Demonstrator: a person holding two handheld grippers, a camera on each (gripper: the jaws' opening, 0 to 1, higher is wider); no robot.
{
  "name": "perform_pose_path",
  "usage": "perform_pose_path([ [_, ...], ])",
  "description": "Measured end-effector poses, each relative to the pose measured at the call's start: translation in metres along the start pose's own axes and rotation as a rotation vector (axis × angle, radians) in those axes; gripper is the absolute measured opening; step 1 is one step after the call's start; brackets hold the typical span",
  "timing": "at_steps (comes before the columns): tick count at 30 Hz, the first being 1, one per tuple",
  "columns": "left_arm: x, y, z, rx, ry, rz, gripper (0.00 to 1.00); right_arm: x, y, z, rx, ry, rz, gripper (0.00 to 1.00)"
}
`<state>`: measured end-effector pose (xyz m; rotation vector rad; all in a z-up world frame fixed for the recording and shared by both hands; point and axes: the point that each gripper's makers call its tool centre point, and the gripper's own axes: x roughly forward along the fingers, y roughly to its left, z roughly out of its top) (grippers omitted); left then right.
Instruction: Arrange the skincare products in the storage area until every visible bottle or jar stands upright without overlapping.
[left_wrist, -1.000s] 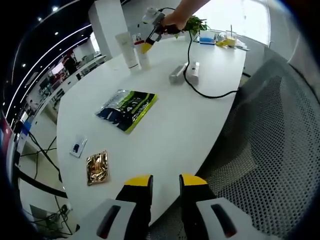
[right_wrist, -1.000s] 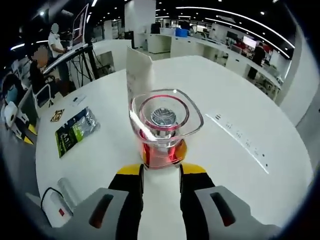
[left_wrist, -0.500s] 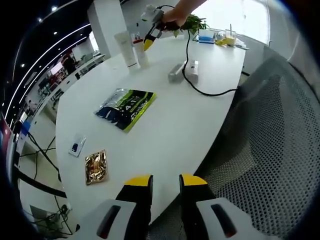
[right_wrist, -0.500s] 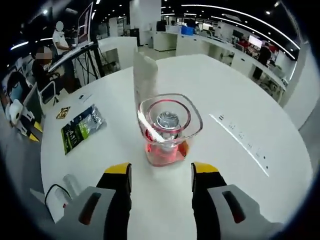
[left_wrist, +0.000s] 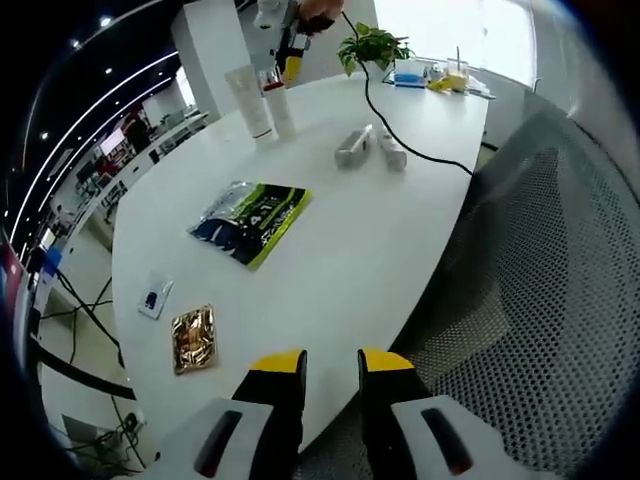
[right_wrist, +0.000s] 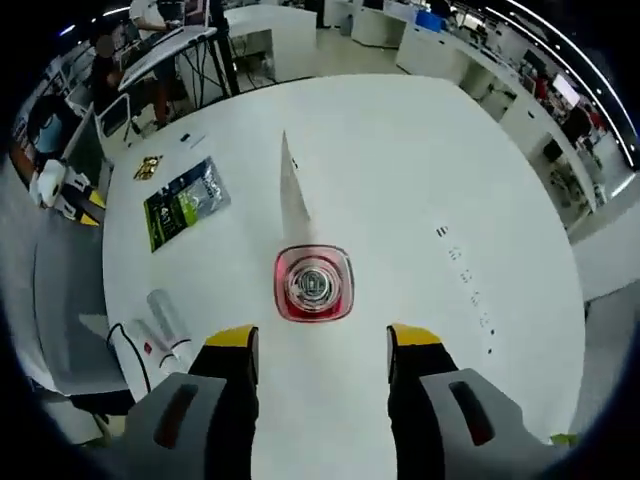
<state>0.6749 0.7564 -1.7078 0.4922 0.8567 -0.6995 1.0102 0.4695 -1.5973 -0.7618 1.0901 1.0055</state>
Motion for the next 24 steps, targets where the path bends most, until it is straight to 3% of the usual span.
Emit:
perform_pose_path([
  [9, -0.0013, 0.0034, 0.0023, -0.001, -0.012, 0.017, 0.21, 0.0039, -0.0043, 0.0020, -0.025, 0.091, 0.032, 0.44],
  [16, -0.0006, 0.0041, 0.0014, -0.009, -0.003, 0.019, 0.21, 0.0060, -0.0006, 0.0091, -0.073, 0.108, 0.038, 0.30],
  [22, -0.0010, 0.0040, 0.0008, -0.009, 0.004, 0.020, 0.21, 0.0086, -0.0040, 0.0059, -0.103, 0.158, 0.033, 0.25],
  [24, -0.0014, 0.0044, 0.0010, -0.003, 0.001, 0.023, 0.21, 0.0095, 0.0000, 0.0060, -0.078, 0.172, 0.056, 0.25],
])
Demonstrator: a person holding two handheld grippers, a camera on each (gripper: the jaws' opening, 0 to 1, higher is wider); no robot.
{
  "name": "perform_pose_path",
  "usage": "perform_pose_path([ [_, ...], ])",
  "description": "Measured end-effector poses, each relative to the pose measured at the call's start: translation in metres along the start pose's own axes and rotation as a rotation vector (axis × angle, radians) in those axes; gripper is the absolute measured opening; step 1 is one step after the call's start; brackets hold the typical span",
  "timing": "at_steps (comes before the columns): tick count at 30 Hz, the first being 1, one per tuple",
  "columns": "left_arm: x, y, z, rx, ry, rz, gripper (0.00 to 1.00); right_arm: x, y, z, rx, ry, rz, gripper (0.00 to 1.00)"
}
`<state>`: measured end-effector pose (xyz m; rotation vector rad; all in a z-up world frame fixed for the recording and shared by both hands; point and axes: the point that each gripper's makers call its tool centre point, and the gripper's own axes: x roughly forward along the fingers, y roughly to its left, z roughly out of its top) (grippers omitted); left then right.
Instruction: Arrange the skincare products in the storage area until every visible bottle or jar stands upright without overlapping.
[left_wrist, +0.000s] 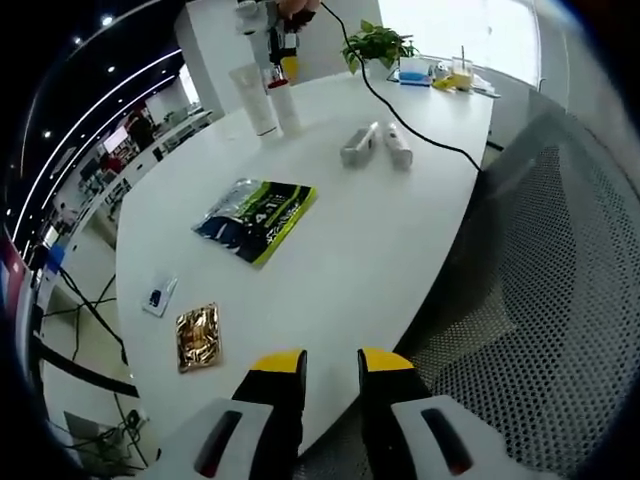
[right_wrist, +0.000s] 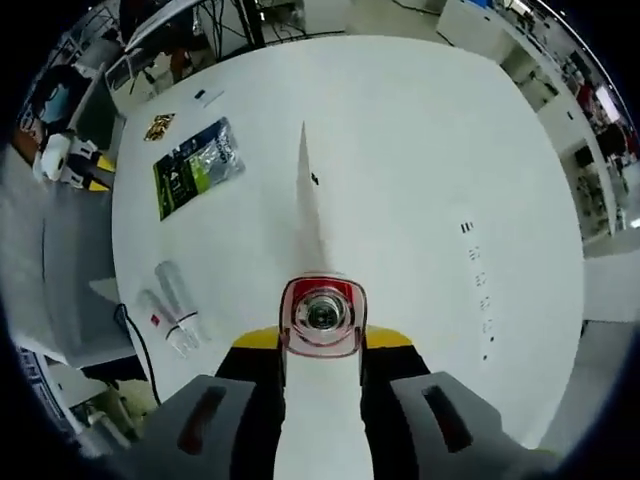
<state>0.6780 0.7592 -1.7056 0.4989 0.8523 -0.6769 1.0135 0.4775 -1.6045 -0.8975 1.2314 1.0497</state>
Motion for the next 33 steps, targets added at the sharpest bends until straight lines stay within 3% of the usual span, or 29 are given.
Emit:
perform_pose_path([
  [8, 0.001, 0.000, -0.001, -0.001, 0.003, -0.005, 0.21, 0.004, 0.001, -0.008, -0.076, 0.088, 0.020, 0.21],
  [10, 0.001, -0.001, -0.001, 0.003, 0.005, -0.009, 0.21, -0.001, -0.008, -0.012, -0.136, 0.123, -0.015, 0.01],
  [11, 0.001, -0.002, -0.001, 0.004, 0.004, -0.011, 0.21, -0.001, 0.001, -0.006, -0.094, 0.082, -0.007, 0.00],
  [13, 0.001, -0.002, -0.001, 0.007, 0.006, -0.013, 0.21, 0.002, 0.017, -0.006, -0.073, 0.062, 0.063, 0.00],
  [15, 0.001, -0.003, -0.001, 0.009, 0.007, -0.016, 0.21, 0.004, 0.017, -0.010, -0.056, 0.083, 0.055, 0.04],
  [17, 0.002, -0.003, -0.002, 0.008, 0.009, -0.016, 0.21, 0.003, 0.006, -0.016, -0.060, 0.104, 0.002, 0.10],
  [20, 0.002, -0.002, -0.001, 0.007, 0.008, -0.014, 0.21, 0.000, 0.001, -0.016, -0.009, 0.071, -0.004, 0.12],
  [22, 0.001, -0.002, -0.001, 0.006, 0.004, -0.012, 0.21, -0.002, -0.008, -0.020, -0.025, 0.071, -0.045, 0.13],
  [26, 0.001, -0.003, -0.001, 0.011, 0.005, -0.016, 0.21, -0.005, -0.013, -0.026, -0.007, 0.062, -0.053, 0.17],
  [29, 0.002, -0.003, -0.001, 0.012, 0.006, -0.019, 0.21, -0.005, 0.003, -0.018, -0.028, -0.004, 0.035, 0.26],
  [32, 0.002, -0.004, -0.001, 0.014, 0.009, -0.021, 0.21, -0.009, 0.007, -0.010, -0.058, -0.018, 0.047, 0.37],
  [33, 0.002, -0.004, -0.001, 0.013, 0.010, -0.022, 0.21, -0.010, 0.011, -0.001, -0.069, -0.050, 0.065, 0.40],
])
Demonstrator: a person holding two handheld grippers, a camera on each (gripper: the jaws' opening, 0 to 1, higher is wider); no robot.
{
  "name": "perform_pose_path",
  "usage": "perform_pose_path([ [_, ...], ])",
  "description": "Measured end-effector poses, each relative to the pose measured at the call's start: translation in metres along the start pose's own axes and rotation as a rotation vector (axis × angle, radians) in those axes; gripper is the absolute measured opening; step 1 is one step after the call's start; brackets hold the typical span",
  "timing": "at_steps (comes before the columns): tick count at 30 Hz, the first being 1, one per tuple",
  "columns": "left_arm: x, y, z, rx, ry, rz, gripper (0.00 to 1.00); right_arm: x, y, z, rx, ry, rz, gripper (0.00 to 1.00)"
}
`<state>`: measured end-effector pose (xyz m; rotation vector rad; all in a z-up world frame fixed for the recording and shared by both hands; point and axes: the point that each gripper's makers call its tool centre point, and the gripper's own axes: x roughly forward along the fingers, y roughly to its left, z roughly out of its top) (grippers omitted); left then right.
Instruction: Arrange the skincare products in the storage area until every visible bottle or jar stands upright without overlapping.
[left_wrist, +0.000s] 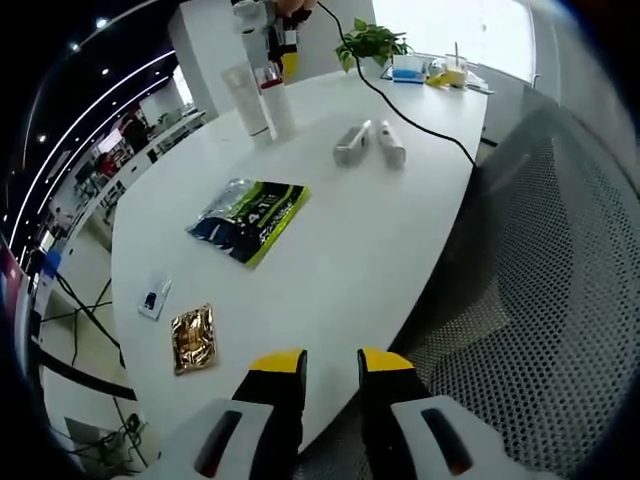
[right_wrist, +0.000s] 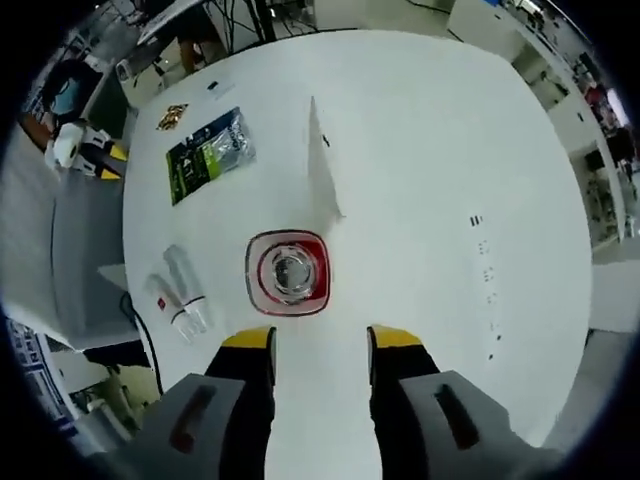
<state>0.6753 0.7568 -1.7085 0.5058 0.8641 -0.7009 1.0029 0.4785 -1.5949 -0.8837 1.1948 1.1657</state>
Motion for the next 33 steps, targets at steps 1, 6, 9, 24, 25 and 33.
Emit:
perform_pose_path([
  [1, 0.000, 0.000, 0.000, 0.000, 0.001, -0.002, 0.21, 0.000, 0.001, 0.005, 0.007, -0.016, 0.007, 0.42],
  [6, 0.000, -0.001, 0.000, 0.002, 0.000, -0.001, 0.21, 0.004, 0.002, 0.024, 0.001, -0.037, -0.003, 0.43],
  [9, 0.000, 0.000, 0.000, 0.001, -0.003, 0.001, 0.21, 0.011, 0.003, 0.026, -0.005, -0.035, -0.005, 0.37],
  [24, -0.001, 0.002, 0.001, -0.008, -0.008, 0.011, 0.21, 0.013, -0.016, 0.017, -0.092, 0.053, -0.095, 0.27],
  [25, -0.001, 0.002, 0.001, -0.008, -0.008, 0.011, 0.21, 0.014, -0.016, 0.017, -0.097, 0.051, -0.092, 0.27],
  [33, -0.001, 0.003, 0.001, -0.010, -0.007, 0.012, 0.21, 0.014, -0.018, 0.017, -0.149, 0.071, -0.069, 0.28],
])
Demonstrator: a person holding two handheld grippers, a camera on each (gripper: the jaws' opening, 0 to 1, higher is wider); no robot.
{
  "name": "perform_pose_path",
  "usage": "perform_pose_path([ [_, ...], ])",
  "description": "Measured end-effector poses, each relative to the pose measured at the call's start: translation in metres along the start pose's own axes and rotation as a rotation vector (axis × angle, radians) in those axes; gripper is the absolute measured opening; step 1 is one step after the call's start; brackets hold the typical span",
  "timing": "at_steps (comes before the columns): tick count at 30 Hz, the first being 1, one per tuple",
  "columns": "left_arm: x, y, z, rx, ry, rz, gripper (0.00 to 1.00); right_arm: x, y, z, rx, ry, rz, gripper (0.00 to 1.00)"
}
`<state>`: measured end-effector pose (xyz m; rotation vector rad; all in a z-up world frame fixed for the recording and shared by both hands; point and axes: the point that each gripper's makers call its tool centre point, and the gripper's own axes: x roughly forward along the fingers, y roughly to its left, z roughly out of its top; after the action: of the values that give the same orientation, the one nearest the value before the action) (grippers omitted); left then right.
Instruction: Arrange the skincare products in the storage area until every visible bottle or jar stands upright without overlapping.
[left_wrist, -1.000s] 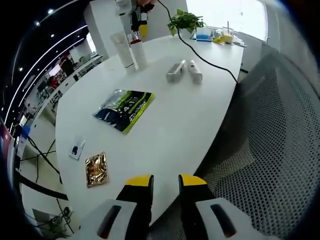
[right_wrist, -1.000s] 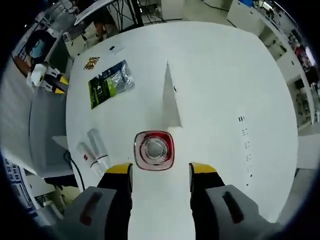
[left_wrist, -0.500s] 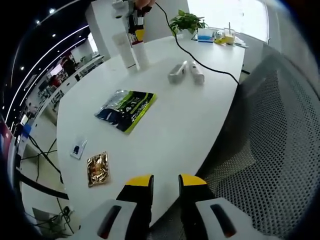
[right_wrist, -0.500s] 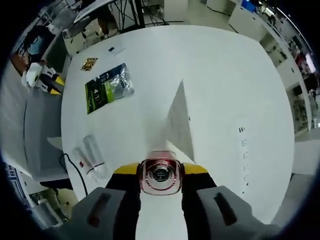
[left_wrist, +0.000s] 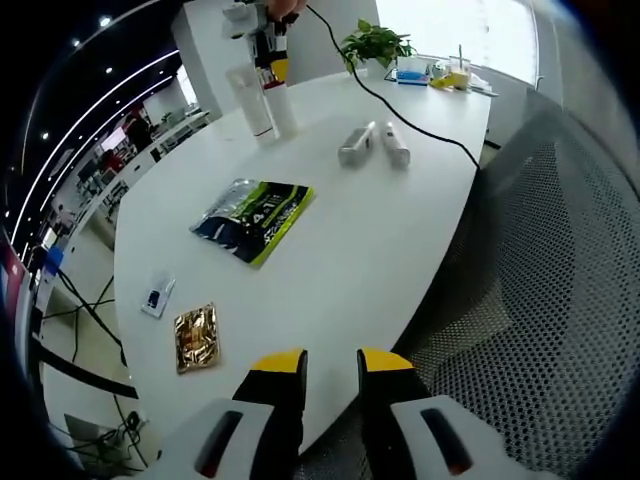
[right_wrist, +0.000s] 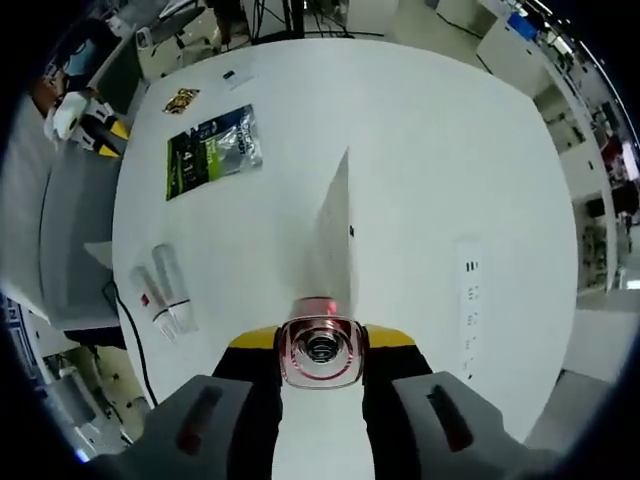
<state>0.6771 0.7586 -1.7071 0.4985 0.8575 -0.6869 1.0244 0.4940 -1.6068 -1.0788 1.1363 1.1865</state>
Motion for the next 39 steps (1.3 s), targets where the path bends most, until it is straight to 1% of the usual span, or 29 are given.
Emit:
perform_pose_path([
  [6, 0.000, 0.000, 0.000, -0.001, -0.001, 0.001, 0.21, 0.000, -0.001, 0.007, -0.041, -0.010, -0.002, 0.28],
  [8, 0.000, 0.000, 0.000, -0.002, -0.001, 0.001, 0.21, 0.000, -0.002, 0.006, -0.063, -0.002, 0.000, 0.28],
  [11, 0.000, 0.001, 0.000, -0.004, 0.000, 0.003, 0.21, 0.001, -0.003, 0.006, -0.072, 0.002, 0.006, 0.28],
  [15, 0.000, 0.001, 0.000, -0.005, 0.001, 0.003, 0.21, 0.001, -0.005, 0.006, -0.070, 0.002, 0.008, 0.28],
  [17, 0.000, 0.001, -0.001, -0.004, 0.002, 0.003, 0.21, 0.001, -0.006, 0.006, -0.054, 0.003, 0.013, 0.28],
  [19, 0.000, 0.001, -0.001, -0.005, 0.003, 0.003, 0.21, 0.001, -0.007, 0.005, -0.066, 0.011, 0.008, 0.29],
  [21, 0.000, 0.001, 0.000, -0.005, 0.003, 0.004, 0.21, 0.003, -0.006, 0.003, -0.055, 0.028, 0.007, 0.30],
  [23, 0.000, 0.001, -0.001, -0.005, 0.003, 0.004, 0.21, 0.004, -0.005, 0.002, -0.057, 0.029, 0.004, 0.34],
  [26, 0.000, 0.002, -0.001, -0.005, 0.005, 0.005, 0.21, 0.003, -0.009, -0.003, -0.020, 0.031, -0.021, 0.40],
  [31, 0.000, 0.002, 0.000, -0.004, 0.003, 0.005, 0.21, -0.003, -0.002, -0.015, 0.062, 0.009, -0.042, 0.45],
  [32, 0.000, 0.002, 0.000, -0.003, 0.002, 0.005, 0.21, -0.004, -0.002, -0.020, 0.108, -0.005, -0.061, 0.46],
  [34, 0.000, 0.002, 0.000, -0.002, 0.002, 0.005, 0.21, -0.006, 0.006, -0.026, 0.148, -0.017, -0.060, 0.45],
  [36, 0.000, 0.002, 0.000, -0.004, 0.003, 0.005, 0.21, -0.006, 0.011, -0.037, 0.179, -0.024, -0.071, 0.45],
  [39, 0.000, 0.002, 0.000, -0.007, 0.001, 0.005, 0.21, -0.008, 0.036, -0.046, 0.219, -0.045, -0.077, 0.45],
])
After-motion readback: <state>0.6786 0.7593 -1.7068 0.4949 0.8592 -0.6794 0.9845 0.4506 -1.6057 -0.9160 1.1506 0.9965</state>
